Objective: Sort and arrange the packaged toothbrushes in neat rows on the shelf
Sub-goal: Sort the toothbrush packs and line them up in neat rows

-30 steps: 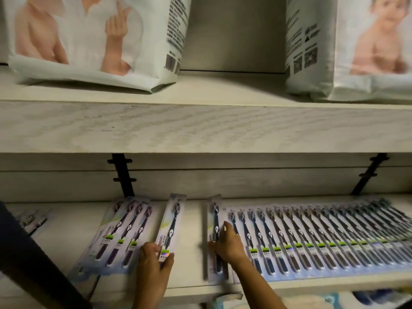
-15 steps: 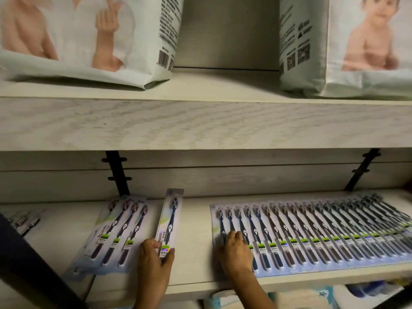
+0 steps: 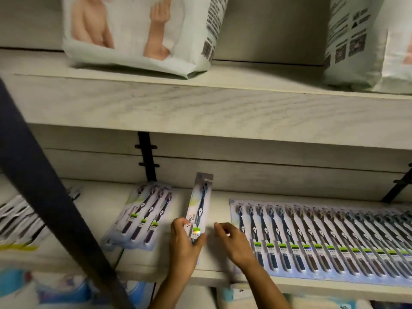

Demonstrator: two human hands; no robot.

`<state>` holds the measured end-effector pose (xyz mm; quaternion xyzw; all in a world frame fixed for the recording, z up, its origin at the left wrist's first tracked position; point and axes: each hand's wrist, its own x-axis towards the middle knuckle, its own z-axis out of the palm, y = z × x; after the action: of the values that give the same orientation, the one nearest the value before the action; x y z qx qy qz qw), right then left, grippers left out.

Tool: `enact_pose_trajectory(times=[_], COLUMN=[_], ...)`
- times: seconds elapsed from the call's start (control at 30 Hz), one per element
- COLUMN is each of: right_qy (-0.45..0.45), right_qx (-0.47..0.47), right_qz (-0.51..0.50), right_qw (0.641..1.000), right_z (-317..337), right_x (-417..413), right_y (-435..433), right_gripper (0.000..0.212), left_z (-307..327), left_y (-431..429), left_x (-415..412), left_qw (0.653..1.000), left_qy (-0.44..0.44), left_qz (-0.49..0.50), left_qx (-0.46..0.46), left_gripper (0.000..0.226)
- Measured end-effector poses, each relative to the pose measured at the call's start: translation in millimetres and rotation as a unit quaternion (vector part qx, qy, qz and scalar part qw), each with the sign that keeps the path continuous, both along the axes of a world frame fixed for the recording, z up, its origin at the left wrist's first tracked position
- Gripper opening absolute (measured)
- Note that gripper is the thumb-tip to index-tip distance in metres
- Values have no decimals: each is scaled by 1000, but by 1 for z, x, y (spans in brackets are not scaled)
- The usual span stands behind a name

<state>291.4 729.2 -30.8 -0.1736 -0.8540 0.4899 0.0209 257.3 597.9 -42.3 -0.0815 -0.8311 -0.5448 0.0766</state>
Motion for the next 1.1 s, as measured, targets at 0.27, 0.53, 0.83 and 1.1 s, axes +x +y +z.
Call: enact_pose_trajectory(times=[0.27, 0.53, 0.83, 1.1], right_qy=[26, -101, -166, -175], right_qx=[-199, 33, 261, 367], right_qz=[-20, -83, -76, -34], right_qw=[979, 991, 948, 913], right_z=[-2, -14, -7, -5], right_x=[-18, -6, -4, 4], right_y=[-30, 8, 8, 13], right_gripper=[23, 37, 36, 30], left_z=[-4, -8, -15, -16], left_y=[-4, -26, -27, -35], left_x=[0, -12, -19, -13], left_qw=[997, 993, 993, 994], left_qy=[-57, -99, -94, -95], left_qz=[-49, -40, -24, -9], left_qx=[21, 48, 64, 59], left_gripper=[63, 48, 45, 39])
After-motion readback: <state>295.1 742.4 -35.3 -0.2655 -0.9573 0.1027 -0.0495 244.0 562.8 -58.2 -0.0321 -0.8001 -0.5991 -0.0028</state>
